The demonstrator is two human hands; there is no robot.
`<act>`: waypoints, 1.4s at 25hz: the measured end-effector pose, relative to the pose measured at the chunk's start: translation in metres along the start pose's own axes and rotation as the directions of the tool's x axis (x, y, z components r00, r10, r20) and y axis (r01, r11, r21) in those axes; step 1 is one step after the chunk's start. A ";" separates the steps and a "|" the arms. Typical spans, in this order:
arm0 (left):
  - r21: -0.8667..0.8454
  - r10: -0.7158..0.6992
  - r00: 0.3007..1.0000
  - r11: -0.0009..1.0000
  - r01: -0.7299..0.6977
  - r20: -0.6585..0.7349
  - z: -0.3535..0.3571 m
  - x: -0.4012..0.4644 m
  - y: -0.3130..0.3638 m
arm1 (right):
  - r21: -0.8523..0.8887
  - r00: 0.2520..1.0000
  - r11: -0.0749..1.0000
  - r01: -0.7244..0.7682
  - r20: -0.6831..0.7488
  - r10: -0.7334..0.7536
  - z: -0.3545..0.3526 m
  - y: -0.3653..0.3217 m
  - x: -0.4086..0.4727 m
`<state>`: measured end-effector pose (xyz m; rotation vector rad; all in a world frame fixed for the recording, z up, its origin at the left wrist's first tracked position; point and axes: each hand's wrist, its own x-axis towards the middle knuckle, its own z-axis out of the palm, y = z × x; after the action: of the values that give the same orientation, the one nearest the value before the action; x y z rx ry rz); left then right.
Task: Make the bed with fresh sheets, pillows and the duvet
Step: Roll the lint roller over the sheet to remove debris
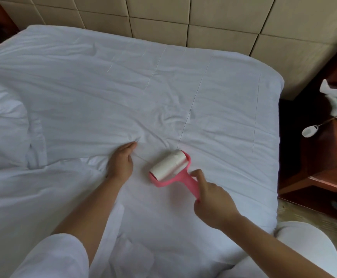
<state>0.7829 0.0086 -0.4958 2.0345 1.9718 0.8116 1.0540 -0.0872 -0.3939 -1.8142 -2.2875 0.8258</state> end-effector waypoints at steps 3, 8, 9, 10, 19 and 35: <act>0.106 0.078 0.994 0.991 -0.086 0.081 0.000 -0.001 0.003 | 0.010 0.986 0.994 -0.108 -0.124 0.109 -0.015 0.016 0.012; 0.239 0.054 0.984 0.967 -0.094 0.169 0.009 0.004 0.030 | -0.004 0.979 0.980 -0.200 -0.039 0.199 -0.009 0.026 0.022; 0.238 0.042 0.981 0.967 -0.088 0.191 0.012 0.007 0.035 | -0.009 0.983 0.983 -0.186 -0.006 0.186 -0.005 0.024 0.020; 0.231 0.035 0.978 0.969 -0.083 0.207 0.015 0.011 0.039 | -0.017 0.985 0.985 -0.172 0.020 0.172 -0.003 0.023 0.019; 0.376 0.015 0.991 0.924 -0.064 0.130 0.037 0.029 0.046 | -0.063 0.961 0.979 -0.193 0.190 0.201 -0.018 0.006 0.098; 0.535 -0.207 0.957 0.842 0.068 0.203 0.029 0.030 0.057 | 0.037 0.976 0.982 -0.188 -0.106 0.191 -0.021 0.035 0.007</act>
<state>0.8457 0.0390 -0.4840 2.0809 2.3261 -0.0455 1.0912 -0.0690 -0.3947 -2.0357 -2.0529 0.7574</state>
